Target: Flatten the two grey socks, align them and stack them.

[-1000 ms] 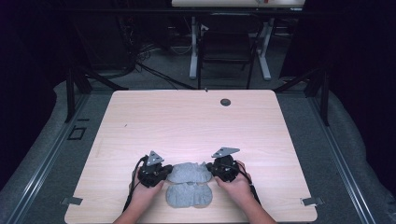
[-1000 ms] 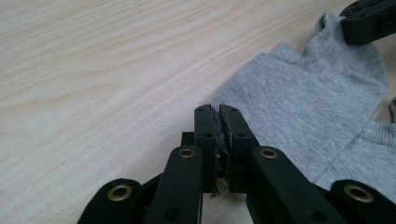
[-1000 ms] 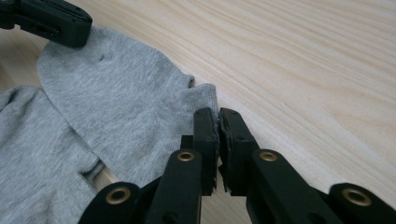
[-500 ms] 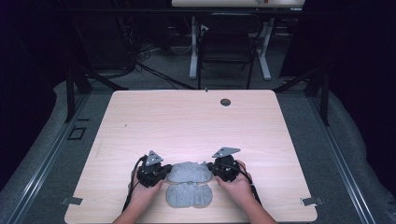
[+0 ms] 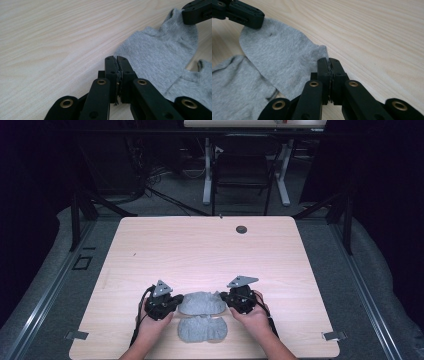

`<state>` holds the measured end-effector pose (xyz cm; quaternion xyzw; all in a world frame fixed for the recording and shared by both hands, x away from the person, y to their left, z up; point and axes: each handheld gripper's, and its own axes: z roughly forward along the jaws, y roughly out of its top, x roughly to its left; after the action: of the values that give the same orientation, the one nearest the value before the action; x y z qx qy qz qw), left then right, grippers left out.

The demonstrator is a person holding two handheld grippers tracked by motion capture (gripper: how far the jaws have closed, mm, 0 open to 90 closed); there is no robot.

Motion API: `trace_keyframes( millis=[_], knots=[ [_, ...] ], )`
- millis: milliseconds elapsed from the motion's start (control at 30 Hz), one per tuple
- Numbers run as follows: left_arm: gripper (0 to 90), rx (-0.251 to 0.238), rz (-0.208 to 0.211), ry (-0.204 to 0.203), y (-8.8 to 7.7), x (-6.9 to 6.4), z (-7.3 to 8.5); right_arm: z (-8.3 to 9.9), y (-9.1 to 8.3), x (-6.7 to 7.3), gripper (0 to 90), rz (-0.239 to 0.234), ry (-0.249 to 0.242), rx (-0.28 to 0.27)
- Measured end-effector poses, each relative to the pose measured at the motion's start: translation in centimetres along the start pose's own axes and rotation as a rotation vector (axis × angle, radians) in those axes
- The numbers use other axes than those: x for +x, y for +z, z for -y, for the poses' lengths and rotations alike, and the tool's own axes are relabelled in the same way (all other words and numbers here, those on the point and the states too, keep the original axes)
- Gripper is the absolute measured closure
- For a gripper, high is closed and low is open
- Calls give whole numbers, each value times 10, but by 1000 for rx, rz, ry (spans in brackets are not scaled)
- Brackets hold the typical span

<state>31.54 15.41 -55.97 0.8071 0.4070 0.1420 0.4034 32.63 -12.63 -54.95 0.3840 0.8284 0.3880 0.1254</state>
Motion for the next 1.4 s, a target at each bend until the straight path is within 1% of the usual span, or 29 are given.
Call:
trace_keyframes(
  millis=[33,100,167,233,333,400,500,533,567,600,633,667,733,867,900,933,1000,1100,1133,1233,1267,1400],
  knots=[
    [881,-2,4,-6,-1,-1,-1,-1,-1,1,883,-1,2,-1],
    [881,-11,4,-2,-4,-2,-3,-3,-5,2,883,-1,-9,-6],
    [881,-14,8,5,-7,-3,-5,-3,-7,3,883,-3,-6,-13],
    [882,-12,7,2,-9,-4,-6,-4,-8,3,883,-3,-9,-20],
    [881,-17,16,3,-12,-6,-7,-4,-11,2,883,-10,-8,-14],
    [881,-19,16,12,-15,-8,-8,-3,-14,3,883,-12,-2,-22],
    [881,-21,21,15,-19,-11,-8,-3,-19,5,883,-18,-16,-24],
    [881,-20,23,25,-21,-11,-9,-3,-20,6,883,-20,-16,-25],
    [881,-23,23,21,-22,-13,-9,-2,-22,7,883,-19,-16,-30],
    [881,-20,28,32,-24,-13,-9,-2,-24,8,883,-21,-20,-35],
    [882,-25,28,25,-25,-15,-8,-2,-26,9,883,-22,-21,-32],
    [882,-20,31,32,-27,-15,-8,-2,-27,9,883,-25,-24,-33],
    [881,-19,36,31,-29,-17,-7,-1,-31,10,883,-26,-25,-30],
    [881,-11,45,51,-35,-22,-5,2,-38,12,883,-31,-25,-36],
    [881,-11,48,49,-36,-24,-4,3,-39,14,883,-33,-19,-44],
    [881,-11,51,52,-37,-26,-3,4,-41,14,883,-38,-24,-37],
    [881,-6,56,65,-40,-28,0,6,-44,18,883,-43,-19,-42],
    [881,2,62,71,-43,-32,3,10,-48,22,883,-53,-28,-33],
    [881,1,65,65,-44,-34,4,11,-49,24,882,-58,-23,-34],
    [881,12,73,75,-46,-35,8,14,-51,28,882,-65,-33,-24],
    [881,15,74,67,-46,-36,9,15,-52,29,882,-66,-36,-25],
    [881,22,82,64,-46,-38,14,18,-54,33,883,-66,-37,-22]
  ],
)
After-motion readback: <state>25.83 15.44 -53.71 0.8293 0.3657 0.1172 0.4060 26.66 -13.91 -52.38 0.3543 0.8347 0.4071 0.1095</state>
